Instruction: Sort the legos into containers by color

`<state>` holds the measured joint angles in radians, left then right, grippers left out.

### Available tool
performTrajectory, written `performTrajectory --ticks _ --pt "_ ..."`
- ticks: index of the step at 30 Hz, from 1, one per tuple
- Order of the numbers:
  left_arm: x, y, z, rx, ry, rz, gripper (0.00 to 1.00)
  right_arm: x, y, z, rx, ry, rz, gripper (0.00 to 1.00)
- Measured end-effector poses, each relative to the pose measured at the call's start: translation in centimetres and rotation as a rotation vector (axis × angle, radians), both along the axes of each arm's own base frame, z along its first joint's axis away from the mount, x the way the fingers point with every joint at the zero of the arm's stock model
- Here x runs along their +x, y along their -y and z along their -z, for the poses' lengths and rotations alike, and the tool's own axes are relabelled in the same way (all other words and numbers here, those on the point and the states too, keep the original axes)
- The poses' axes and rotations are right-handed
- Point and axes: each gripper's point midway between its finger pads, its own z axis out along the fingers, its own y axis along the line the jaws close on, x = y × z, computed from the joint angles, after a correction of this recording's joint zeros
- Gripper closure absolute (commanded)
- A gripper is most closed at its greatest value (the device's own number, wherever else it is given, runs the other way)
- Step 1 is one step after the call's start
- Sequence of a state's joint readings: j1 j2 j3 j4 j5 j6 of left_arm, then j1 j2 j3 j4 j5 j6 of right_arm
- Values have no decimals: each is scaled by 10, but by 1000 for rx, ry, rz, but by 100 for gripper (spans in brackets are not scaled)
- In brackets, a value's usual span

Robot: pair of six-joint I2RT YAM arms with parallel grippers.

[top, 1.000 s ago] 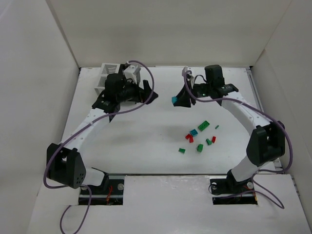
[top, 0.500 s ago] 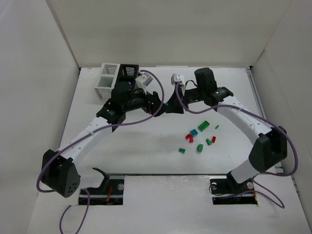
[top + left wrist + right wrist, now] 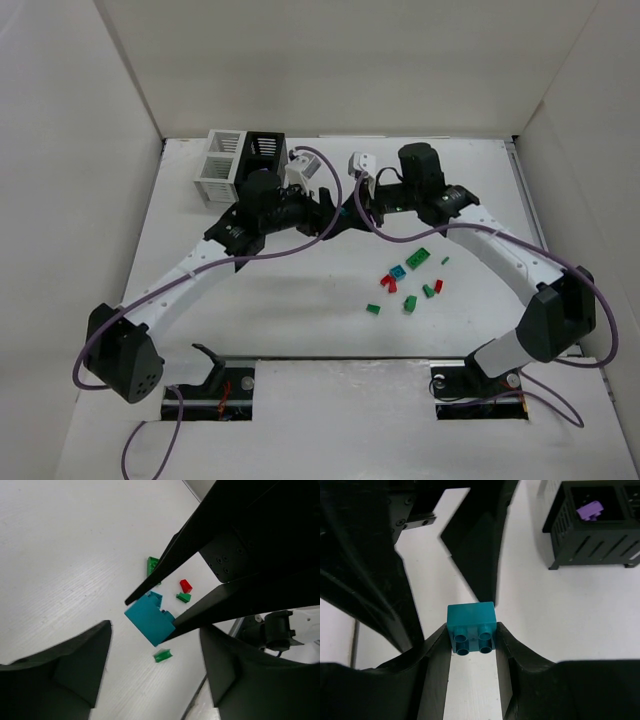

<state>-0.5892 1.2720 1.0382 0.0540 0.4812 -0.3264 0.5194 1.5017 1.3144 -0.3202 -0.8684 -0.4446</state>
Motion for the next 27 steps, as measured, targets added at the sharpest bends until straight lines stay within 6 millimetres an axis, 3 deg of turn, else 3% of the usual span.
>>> performTrajectory --ticks 2,4,11,16,20,25,27 --pt "1 1 2 -4 -24 -7 47 4 1 -1 -3 17 24 87" --pt "2 3 3 -1 -38 -16 47 8 2 0 -14 26 50 87" --pt "6 3 19 63 -89 -73 31 15 -1 4 -53 49 114 87" --pt "6 -6 17 81 -84 -112 30 14 -3 5 -65 66 120 87" --pt "0 -20 -5 66 -30 -154 30 9 -3 5 -65 76 109 87" --pt "-5 -39 -54 -17 97 -228 28 -3 -8 11 -65 56 59 87" --pt "-5 -42 -65 -41 127 -241 28 -7 -9 12 -64 49 42 87"
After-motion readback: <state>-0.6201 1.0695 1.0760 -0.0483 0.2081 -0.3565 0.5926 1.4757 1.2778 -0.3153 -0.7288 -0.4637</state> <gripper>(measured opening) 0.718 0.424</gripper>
